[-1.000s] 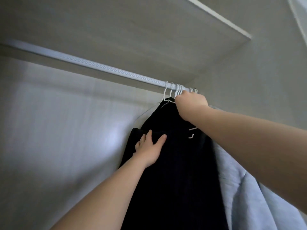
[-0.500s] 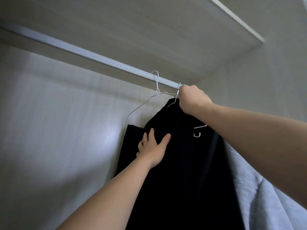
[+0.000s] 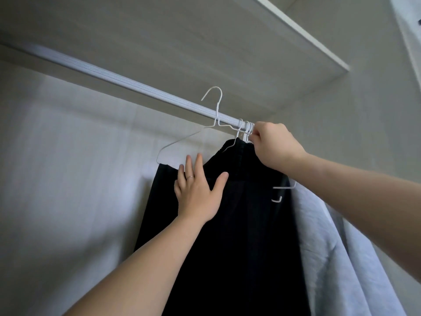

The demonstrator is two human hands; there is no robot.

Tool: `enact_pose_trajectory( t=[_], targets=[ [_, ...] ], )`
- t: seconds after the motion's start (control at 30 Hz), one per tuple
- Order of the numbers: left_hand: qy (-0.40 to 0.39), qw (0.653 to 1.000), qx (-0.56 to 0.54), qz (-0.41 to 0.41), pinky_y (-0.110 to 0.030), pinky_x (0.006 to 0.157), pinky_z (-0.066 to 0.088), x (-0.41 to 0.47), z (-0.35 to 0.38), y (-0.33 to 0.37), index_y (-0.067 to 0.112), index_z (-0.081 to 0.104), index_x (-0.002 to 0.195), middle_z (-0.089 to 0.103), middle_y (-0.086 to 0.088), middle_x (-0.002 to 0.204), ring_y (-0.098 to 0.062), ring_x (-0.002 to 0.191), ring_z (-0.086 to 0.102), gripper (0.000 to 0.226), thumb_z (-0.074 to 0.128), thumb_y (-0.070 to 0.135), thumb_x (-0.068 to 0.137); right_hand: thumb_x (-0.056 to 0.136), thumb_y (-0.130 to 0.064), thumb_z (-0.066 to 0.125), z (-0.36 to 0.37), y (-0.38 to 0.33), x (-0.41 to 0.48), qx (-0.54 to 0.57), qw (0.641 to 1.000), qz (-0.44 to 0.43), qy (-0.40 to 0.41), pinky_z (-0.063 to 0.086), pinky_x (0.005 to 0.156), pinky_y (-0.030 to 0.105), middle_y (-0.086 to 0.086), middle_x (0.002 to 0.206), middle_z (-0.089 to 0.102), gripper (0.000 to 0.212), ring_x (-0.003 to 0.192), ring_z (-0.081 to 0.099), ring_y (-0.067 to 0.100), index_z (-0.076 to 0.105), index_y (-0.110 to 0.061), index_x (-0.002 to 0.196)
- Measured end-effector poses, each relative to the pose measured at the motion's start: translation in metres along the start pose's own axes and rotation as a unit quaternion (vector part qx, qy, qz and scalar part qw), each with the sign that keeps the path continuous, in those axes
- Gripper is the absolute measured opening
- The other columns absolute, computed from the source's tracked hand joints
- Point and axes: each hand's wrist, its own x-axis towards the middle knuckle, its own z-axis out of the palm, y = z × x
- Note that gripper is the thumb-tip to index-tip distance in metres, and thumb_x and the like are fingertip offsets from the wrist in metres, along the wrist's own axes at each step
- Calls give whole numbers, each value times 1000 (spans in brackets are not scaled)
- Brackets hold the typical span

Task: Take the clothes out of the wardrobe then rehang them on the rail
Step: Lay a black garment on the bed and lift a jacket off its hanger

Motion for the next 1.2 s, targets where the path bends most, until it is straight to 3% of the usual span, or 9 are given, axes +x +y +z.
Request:
enact_pose_trajectory(
  t=[0.2, 0.3, 0.4, 0.5, 0.67, 0.83, 0.9, 1.07, 1.2],
  targets=[
    [62, 995, 55, 46, -49, 122, 3, -20, -22, 39, 29, 0, 157, -8, 2, 167, -18, 152, -10, 83, 25, 71, 91, 99, -27, 49, -55, 28, -64, 22, 999, 6, -23, 44, 65, 37, 7, 76, 59, 23, 76, 55, 35, 55, -13, 81],
    [46, 995, 71, 58, -50, 122, 3, -32, -28, 64, 26, 4, 157, -4, -3, 167, -23, 153, -5, 80, 31, 65, 94, 98, -25, 49, -93, 48, -97, 19, 1000, 3, -20, 44, 63, 36, 3, 71, 60, 21, 72, 56, 30, 58, -13, 83],
    [34, 993, 63, 90, -48, 123, 5, -49, -29, 97, 25, 14, 156, 1, -5, 167, -25, 153, 2, 74, 40, 59, 96, 98, -23, 53, -134, 69, -131, 3, 1000, -8, -7, 35, 58, 31, -7, 63, 55, 19, 64, 51, 23, 59, -16, 81],
    [39, 991, 43, 117, -49, 122, 10, -72, -24, 139, 21, 27, 153, 8, -5, 166, -25, 152, 9, 68, 45, 54, 97, 98, -26, 55, -178, 88, -164, -21, 1000, 4, 0, 30, 50, 26, -11, 57, 51, 19, 56, 47, 8, 56, -22, 79],
    [21, 988, 11, 153, -50, 121, 11, -119, -13, 218, 20, 40, 146, 10, -5, 166, -25, 152, 8, 56, 45, 50, 98, 96, -32, 56, -256, 122, -222, -55, 996, 67, -25, 38, 51, 30, -3, 54, 53, 24, 53, 49, 14, 57, -21, 75],
    [8, 983, -27, 182, -51, 120, 11, -167, 3, 308, 22, 42, 144, 6, -4, 167, -27, 152, 7, 55, 47, 51, 98, 89, -43, 62, -349, 162, -287, -100, 985, 131, -46, 28, 42, 21, -5, 48, 48, 34, 47, 46, 10, 52, -22, 64],
    [-19, 975, -37, 217, -53, 120, 10, -193, 15, 346, 24, 40, 144, 4, -3, 167, -28, 152, 5, 59, 49, 55, 95, 87, -43, 65, -389, 180, -316, -139, 973, 169, -75, 30, 45, 26, -4, 49, 49, 32, 48, 46, 10, 53, -23, 65],
    [-79, 947, -101, 294, -54, 120, 10, -281, 59, 450, 26, 38, 145, 3, -2, 167, -27, 152, 4, 74, 47, 69, 87, 91, -41, 59, -503, 224, -398, -334, 902, 232, -147, 47, 56, 31, -9, 68, 58, 12, 65, 56, 15, 61, -29, 94],
    [-131, 927, -187, 299, -56, 120, 10, -354, 85, 544, 26, 34, 146, 0, 1, 167, -27, 152, 2, 79, 50, 72, 84, 91, -46, 55, -589, 238, -466, -438, 850, 240, -165, 45, 72, 33, -12, 111, 58, 42, 102, 56, 17, 48, -36, 131]
  ],
)
